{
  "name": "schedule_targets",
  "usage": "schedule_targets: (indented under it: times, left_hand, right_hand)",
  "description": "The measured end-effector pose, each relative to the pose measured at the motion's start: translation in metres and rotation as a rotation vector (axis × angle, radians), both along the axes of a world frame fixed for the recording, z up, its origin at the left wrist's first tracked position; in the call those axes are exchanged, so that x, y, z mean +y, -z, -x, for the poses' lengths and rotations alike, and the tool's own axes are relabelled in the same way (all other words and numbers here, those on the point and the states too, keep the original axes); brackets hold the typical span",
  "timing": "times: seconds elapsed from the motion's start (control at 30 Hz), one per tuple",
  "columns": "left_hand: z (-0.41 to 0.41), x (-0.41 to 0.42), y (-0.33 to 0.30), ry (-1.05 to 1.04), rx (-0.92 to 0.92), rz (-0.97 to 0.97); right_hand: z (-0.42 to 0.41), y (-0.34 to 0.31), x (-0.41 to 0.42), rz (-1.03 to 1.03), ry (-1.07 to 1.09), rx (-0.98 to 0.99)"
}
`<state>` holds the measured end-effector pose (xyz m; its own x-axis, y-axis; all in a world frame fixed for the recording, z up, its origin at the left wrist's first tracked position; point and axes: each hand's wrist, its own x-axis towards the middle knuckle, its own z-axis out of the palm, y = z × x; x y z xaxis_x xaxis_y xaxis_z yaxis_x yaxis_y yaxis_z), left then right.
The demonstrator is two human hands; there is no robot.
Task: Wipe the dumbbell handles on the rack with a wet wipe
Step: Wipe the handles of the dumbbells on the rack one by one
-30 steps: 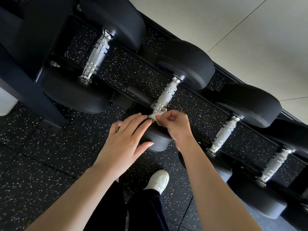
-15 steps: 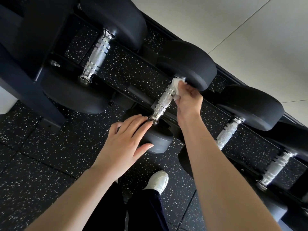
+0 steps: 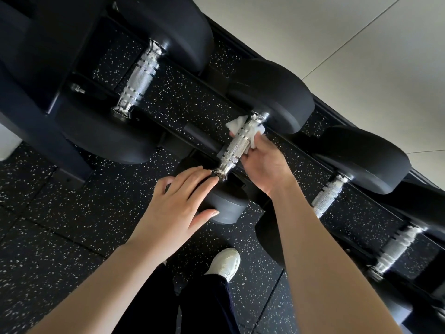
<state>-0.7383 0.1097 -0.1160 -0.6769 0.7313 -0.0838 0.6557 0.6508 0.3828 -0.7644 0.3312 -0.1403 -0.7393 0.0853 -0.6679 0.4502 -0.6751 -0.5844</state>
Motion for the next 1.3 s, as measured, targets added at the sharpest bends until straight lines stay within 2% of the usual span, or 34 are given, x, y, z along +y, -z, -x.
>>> schedule_targets:
  times: [0.3, 0.47, 0.57, 0.87, 1.0, 1.07, 1.2, 1.3]
  left_hand:
    - [-0.001, 0.000, 0.000, -0.005, -0.007, 0.000]
    - [-0.001, 0.000, 0.000, -0.003, -0.008, 0.001]
    - [-0.001, 0.000, 0.000, -0.006, -0.016, 0.014]
    - [-0.003, 0.000, -0.001, -0.017, -0.019, 0.007]
    - [-0.003, 0.000, -0.001, -0.023, -0.033, -0.001]
    - [-0.002, 0.000, -0.001, -0.026, -0.036, -0.010]
    - [-0.002, 0.000, 0.000, -0.032, -0.023, -0.037]
    - [-0.003, -0.001, 0.002, -0.042, -0.009, -0.069]
  right_hand:
    - [-0.027, 0.010, -0.008, 0.058, -0.245, -0.075]
    - [-0.028, 0.008, -0.002, -0.059, -0.486, -0.093]
    - [-0.032, 0.007, -0.004, -0.201, -0.595, -0.093]
    - [-0.047, 0.004, -0.016, -0.619, -0.561, -0.115]
    - [-0.050, -0.010, -0.022, -1.073, -0.498, -0.103]
    - [-0.049, -0.020, -0.031, -1.204, -0.430, -0.082]
    - [-0.041, -0.027, -0.046, -1.207, -0.324, -0.059]
    - [-0.030, -0.031, -0.056, -1.244, -0.369, -0.002]
